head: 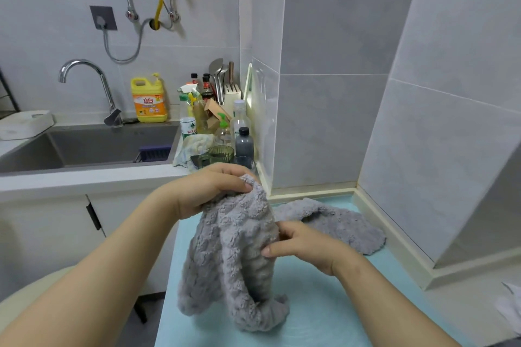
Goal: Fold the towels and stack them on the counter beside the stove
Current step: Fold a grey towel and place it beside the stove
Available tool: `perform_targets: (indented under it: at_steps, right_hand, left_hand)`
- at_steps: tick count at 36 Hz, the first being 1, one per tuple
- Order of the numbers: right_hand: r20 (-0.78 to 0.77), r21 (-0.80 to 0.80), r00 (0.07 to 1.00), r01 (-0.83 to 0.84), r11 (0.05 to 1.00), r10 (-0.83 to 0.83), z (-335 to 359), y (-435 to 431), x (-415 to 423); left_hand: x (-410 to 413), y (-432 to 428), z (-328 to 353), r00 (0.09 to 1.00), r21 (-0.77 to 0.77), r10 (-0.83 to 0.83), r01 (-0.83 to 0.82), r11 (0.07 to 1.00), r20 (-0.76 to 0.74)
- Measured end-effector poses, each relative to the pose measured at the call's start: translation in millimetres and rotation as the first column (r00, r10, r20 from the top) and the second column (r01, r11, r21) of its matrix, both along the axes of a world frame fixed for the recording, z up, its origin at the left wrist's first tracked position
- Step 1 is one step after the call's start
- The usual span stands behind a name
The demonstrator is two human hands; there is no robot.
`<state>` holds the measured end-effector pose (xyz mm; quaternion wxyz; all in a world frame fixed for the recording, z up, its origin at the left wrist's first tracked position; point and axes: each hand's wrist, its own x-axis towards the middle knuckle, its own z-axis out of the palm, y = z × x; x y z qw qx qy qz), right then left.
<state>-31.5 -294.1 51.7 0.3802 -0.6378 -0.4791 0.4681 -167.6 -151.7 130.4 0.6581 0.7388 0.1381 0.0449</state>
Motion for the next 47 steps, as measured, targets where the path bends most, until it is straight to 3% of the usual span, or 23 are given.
perform_targets:
  at_steps: [2,5,9,14,15,17,22,25,31,34,36,37,39,41,44,47]
  right_hand:
    - [0.043,0.023,0.996,0.071,0.997,-0.072,-0.1,-2.7,7.8]
    - [0.203,0.062,0.960,0.182,0.981,-0.191,2.1,-6.3,22.5]
    - [0.362,0.262,0.832,0.342,0.902,-0.421,18.2,-5.6,31.3]
    - [0.194,0.614,0.639,0.512,0.601,-0.744,34.5,-5.4,33.1]
    - [0.173,0.639,0.630,0.514,0.573,-0.757,35.4,-6.4,32.5]
    - [0.214,0.640,0.652,0.469,0.609,-0.728,33.9,-8.3,30.5]
    - [0.571,0.398,0.657,0.304,0.866,-0.493,-0.1,-12.8,33.7]
    - [0.569,0.178,0.775,0.208,0.962,-0.273,-34.4,-19.9,34.7]
    - [0.562,-0.155,0.826,0.153,0.976,-0.040,-83.9,-36.5,37.7]
    - [0.537,-0.189,0.843,0.171,0.967,-0.044,-91.4,-40.0,36.1]
    - [0.548,-0.168,0.833,0.207,0.964,-0.083,-94.0,-39.4,35.1]
    - [0.553,-0.153,0.828,0.210,0.966,-0.092,-93.9,-39.4,33.2]
    - [0.581,-0.155,0.812,0.186,0.970,-0.063,-96.7,-39.0,30.0]
    - [0.623,-0.176,0.782,0.161,0.971,-0.017,-102.5,-38.8,29.4]
    - [0.643,-0.201,0.766,0.156,0.967,0.010,-103.9,-41.1,28.1]
    - [0.629,-0.243,0.777,0.186,0.952,0.009,-103.7,-42.8,28.8]
  left_hand:
    - [0.7,3.4,1.2,0.997,0.073,0.082,-0.081,0.994,-0.011]
    - [3.5,8.9,3.8,0.964,0.319,0.266,-0.248,0.915,-0.014]
    - [5.8,12.2,11.0,0.915,0.476,0.372,-0.400,0.783,0.156]
    - [1.9,22.0,10.1,0.747,0.507,0.447,-0.663,0.551,0.492]
    - [0.5,23.5,7.6,0.725,0.502,0.448,-0.687,0.526,0.523]
    - [-2.5,23.8,-0.2,0.718,0.502,0.441,-0.694,0.516,0.538]
    - [-8.9,20.7,-38.0,0.862,0.606,0.392,-0.505,0.615,0.321]
    - [-13.0,18.8,-74.4,0.932,0.517,0.362,-0.329,0.790,0.040]
    - [-12.8,12.4,-130.8,0.914,0.567,0.271,-0.056,0.822,-0.303]
    - [-12.6,6.4,-145.3,0.886,0.519,0.207,0.044,0.854,-0.415]
    - [-11.5,3.3,-153.2,0.881,0.425,0.230,-0.038,0.905,-0.413]
    - [-10.5,1.8,-157.5,0.882,0.419,0.274,-0.098,0.903,-0.384]
    - [-7.8,1.2,-166.1,0.873,0.558,0.364,-0.133,0.819,-0.325]
    - [-7.5,2.0,-178.3,0.842,0.700,0.381,-0.004,0.714,-0.383]
    - [-10.5,0.5,-193.3,0.798,0.775,0.381,0.161,0.611,-0.466]
    - [-9.9,0.6,-193.9,0.821,0.780,0.367,0.143,0.609,-0.437]
